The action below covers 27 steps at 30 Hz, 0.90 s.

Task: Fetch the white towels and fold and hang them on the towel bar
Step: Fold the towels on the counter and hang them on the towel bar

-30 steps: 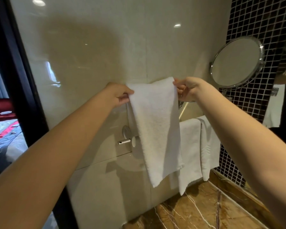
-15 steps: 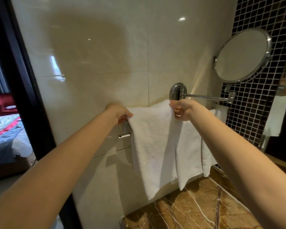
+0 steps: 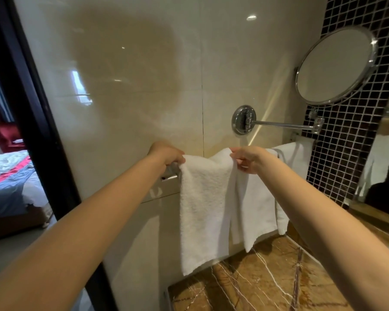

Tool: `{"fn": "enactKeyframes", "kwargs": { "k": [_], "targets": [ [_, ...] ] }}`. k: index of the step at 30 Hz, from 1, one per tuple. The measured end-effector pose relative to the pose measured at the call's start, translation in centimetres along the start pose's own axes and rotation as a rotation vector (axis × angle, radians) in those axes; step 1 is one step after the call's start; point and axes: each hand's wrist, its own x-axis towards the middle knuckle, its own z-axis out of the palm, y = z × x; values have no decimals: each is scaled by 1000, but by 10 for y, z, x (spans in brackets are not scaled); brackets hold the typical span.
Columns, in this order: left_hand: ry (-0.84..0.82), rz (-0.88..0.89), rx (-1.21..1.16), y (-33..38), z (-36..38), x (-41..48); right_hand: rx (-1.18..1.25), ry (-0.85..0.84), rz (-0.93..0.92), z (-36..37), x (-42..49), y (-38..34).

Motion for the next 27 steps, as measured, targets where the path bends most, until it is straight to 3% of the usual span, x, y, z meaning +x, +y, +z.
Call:
{"fn": "enactKeyframes", "kwargs": {
  "k": [7,16,27],
  "targets": [
    [-12,19,42,-2,4,-10,-95,104,-82,-9,4,-2],
    [7,59,100,-4,7,-16,-231,-125,-14,-24,14,2],
    [44,82,153,-8,7,-16,-248,-20,-51,-18,14,0]
  ]
}}
